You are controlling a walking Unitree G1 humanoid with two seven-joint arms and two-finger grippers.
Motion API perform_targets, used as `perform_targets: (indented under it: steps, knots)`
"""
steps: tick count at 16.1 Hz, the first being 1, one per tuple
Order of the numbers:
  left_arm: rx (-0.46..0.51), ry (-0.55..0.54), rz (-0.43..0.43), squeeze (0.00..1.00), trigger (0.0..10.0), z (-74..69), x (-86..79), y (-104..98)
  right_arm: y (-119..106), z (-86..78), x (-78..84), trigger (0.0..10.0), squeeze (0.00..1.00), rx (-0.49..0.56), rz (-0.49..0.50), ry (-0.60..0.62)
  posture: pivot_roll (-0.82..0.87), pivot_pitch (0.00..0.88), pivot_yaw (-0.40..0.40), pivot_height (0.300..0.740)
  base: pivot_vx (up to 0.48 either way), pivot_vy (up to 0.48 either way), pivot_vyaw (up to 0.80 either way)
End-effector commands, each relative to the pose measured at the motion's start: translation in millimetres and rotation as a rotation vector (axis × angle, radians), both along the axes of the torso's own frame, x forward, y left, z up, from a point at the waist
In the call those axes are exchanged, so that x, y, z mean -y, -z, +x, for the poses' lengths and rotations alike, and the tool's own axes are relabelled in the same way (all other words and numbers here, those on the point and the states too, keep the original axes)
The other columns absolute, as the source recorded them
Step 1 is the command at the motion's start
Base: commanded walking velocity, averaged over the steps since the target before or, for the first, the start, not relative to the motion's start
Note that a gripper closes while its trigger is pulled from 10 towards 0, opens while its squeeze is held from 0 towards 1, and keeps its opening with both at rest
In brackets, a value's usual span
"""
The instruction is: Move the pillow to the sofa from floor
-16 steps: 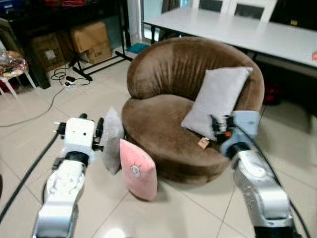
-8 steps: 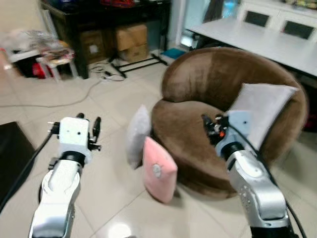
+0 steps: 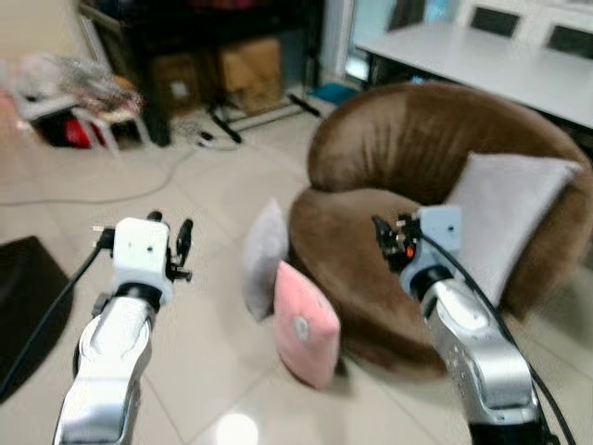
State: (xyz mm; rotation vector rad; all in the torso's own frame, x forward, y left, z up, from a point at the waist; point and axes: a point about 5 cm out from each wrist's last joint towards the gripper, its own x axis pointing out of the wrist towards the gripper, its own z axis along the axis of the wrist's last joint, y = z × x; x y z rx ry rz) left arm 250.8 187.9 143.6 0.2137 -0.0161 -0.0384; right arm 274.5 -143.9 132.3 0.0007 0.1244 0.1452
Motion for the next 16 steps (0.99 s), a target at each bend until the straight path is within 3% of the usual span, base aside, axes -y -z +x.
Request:
perform_targets:
  steps: [1,7,9,16]
  knots:
    - [0.006,0.003,0.01,0.0,10.0,-0.5,-2.4,-2.8,-4.9,2.4,0.9,10.0,0.0,0.013,0.011,0.006,-0.07,0.0,0.005,0.74,0.266,0.0,0.0]
    - [0.004,0.005,0.008,0.0,10.0,0.0,-2.8,-2.6,-6.3,2.5,-2.3,10.0,0.0,0.029,-0.017,-0.023,-0.07,0.0,0.006,0.74,0.27,0.0,0.0]
    - [0.003,0.006,0.006,0.0,10.0,0.1,-2.3,-2.4,-5.8,3.2,-0.9,10.0,0.0,0.022,-0.002,-0.004,-0.08,0.0,0.006,0.74,0.272,0.0,0.8]
    - [0.001,0.012,0.012,0.0,10.0,1.1,-1.5,-2.0,-5.5,4.0,2.9,10.0,0.0,0.015,0.045,0.036,-0.08,0.0,0.007,0.74,0.268,0.0,0.0]
